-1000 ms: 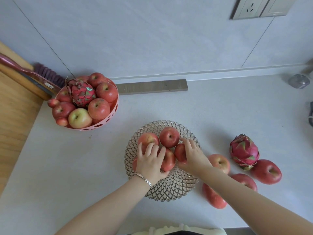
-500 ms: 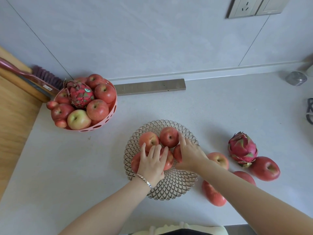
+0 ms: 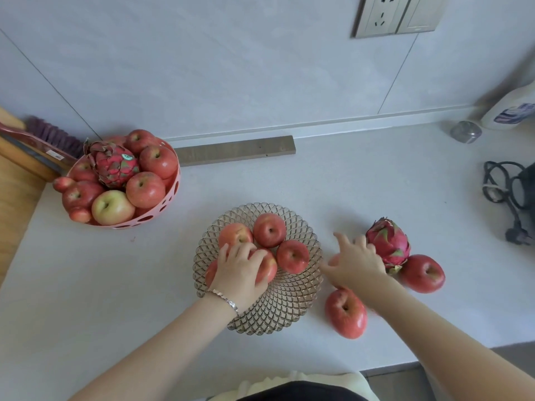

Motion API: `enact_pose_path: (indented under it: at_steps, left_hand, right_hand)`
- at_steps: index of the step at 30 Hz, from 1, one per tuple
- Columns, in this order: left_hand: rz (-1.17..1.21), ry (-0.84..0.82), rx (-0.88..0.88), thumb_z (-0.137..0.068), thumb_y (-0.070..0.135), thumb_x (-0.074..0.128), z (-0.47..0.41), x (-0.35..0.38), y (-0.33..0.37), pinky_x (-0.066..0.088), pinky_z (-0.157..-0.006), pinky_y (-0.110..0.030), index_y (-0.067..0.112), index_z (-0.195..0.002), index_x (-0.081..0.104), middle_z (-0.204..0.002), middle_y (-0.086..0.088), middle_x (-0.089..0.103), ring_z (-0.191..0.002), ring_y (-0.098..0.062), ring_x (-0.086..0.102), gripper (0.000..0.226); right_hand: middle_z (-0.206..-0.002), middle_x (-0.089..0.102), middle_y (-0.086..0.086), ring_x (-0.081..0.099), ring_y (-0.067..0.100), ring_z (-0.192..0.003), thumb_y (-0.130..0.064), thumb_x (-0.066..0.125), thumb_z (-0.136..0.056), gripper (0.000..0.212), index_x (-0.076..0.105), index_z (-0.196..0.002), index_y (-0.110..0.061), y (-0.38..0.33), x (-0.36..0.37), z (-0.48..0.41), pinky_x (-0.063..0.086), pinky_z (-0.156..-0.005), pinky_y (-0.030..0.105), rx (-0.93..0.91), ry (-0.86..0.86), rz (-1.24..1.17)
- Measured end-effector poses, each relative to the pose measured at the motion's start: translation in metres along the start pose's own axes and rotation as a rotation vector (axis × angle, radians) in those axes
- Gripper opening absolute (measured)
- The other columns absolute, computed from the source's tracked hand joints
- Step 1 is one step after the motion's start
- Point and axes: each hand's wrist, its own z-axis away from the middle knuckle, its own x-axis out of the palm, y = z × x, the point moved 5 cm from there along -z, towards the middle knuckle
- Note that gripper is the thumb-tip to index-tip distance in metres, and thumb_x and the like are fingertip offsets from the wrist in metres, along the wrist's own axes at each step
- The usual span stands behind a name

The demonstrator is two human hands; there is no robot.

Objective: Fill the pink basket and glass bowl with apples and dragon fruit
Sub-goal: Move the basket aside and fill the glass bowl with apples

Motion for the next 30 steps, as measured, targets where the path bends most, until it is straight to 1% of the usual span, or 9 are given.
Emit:
enact_pose_path:
  at_steps: [4,9,15,17,19,21,23,26,30]
  left_hand:
    - [0.225,0.132,0.077,-0.079,0.022,0.063,0.008,-0.018,0.014,0.041,-0.095,-0.032,0.017,-0.105,0.064,-0.11,0.0,0.059,-0.104,-0.02,0.053,0.027]
    - [0.42,0.075,0.109,-0.082,0.018,0.062,0.015,-0.021,0.027,0.042,-0.095,-0.02,0.015,-0.108,0.063,-0.11,0.002,0.058,-0.105,-0.011,0.053,0.026]
    - [0.478,-0.031,0.048,-0.084,0.024,0.061,0.023,-0.016,0.036,0.047,-0.09,-0.024,0.023,-0.113,0.059,-0.113,0.008,0.053,-0.103,-0.006,0.053,0.029]
    - [0.526,-0.011,0.051,-0.081,0.023,0.065,0.025,-0.019,0.037,0.047,-0.09,-0.022,0.025,-0.119,0.053,-0.116,0.009,0.05,-0.103,-0.003,0.052,0.04]
    - [0.607,-0.021,0.082,-0.075,0.021,0.071,0.027,-0.019,0.042,0.046,-0.093,-0.02,0.028,-0.131,0.04,-0.124,0.01,0.042,-0.106,0.001,0.048,0.063]
    - [0.639,-0.07,0.123,-0.07,0.024,0.076,0.027,-0.017,0.05,0.044,-0.098,-0.023,0.039,-0.136,0.024,-0.137,0.008,0.03,-0.118,-0.002,0.042,0.085]
    - [0.644,-0.076,0.169,-0.066,0.027,0.079,0.028,-0.015,0.062,0.038,-0.102,-0.017,0.049,-0.131,0.014,-0.141,0.01,0.024,-0.126,0.001,0.031,0.095]
    - [0.589,0.065,0.201,-0.06,0.026,0.078,0.031,-0.014,0.068,0.029,-0.098,-0.001,0.034,-0.135,0.029,-0.134,0.009,0.038,-0.122,0.004,0.034,0.09]
    - [0.541,0.134,0.096,-0.053,0.03,0.076,0.039,-0.012,0.052,0.044,-0.084,-0.014,0.029,-0.125,0.042,-0.116,0.016,0.046,-0.104,0.0,0.049,0.081]
  right_hand:
    - [-0.128,0.041,0.009,0.05,0.031,-0.112,-0.062,0.057,-0.07,0.078,0.028,-0.137,-0.034,0.016,0.023,-0.001,0.045,-0.076,0.035,0.05,-0.14,-0.055]
    - [-0.12,0.037,0.008,0.052,0.031,-0.102,-0.041,0.065,-0.065,0.079,0.028,-0.135,-0.035,0.027,0.029,-0.004,0.05,-0.084,0.039,-0.059,-0.285,-0.152]
    - [-0.113,0.044,0.005,0.056,0.027,-0.097,-0.04,0.07,-0.06,0.073,0.041,-0.127,-0.035,0.03,0.016,0.006,0.052,-0.077,0.037,-0.031,-0.016,-0.316]
    - [-0.111,0.043,0.0,0.054,0.023,-0.096,-0.042,0.072,-0.059,0.073,0.041,-0.125,-0.032,0.028,0.001,0.015,0.051,-0.078,0.035,-0.041,0.123,-0.46]
    - [-0.109,0.041,-0.006,0.052,0.016,-0.094,-0.043,0.074,-0.058,0.076,0.04,-0.124,-0.029,0.018,-0.014,0.029,0.047,-0.077,0.029,-0.105,0.149,-0.571]
    - [-0.11,0.042,-0.006,0.052,0.013,-0.095,-0.043,0.075,-0.057,0.079,0.039,-0.126,-0.028,-0.002,-0.025,0.047,0.045,-0.078,0.026,-0.208,0.101,-0.579]
    - [-0.112,0.043,-0.003,0.052,0.014,-0.1,-0.042,0.075,-0.057,0.083,0.035,-0.129,-0.029,-0.023,-0.028,0.066,0.046,-0.084,0.028,-0.299,0.049,-0.549]
    - [-0.121,0.039,-0.004,0.048,0.013,-0.108,-0.047,0.073,-0.058,0.092,0.023,-0.134,-0.033,-0.046,-0.023,0.087,0.043,-0.088,0.029,-0.414,-0.074,-0.51]
    - [-0.137,0.027,-0.006,0.041,0.011,-0.117,-0.04,0.069,-0.067,0.097,0.007,-0.141,-0.036,-0.034,-0.015,0.08,0.036,-0.091,0.025,-0.472,-0.377,-0.367]
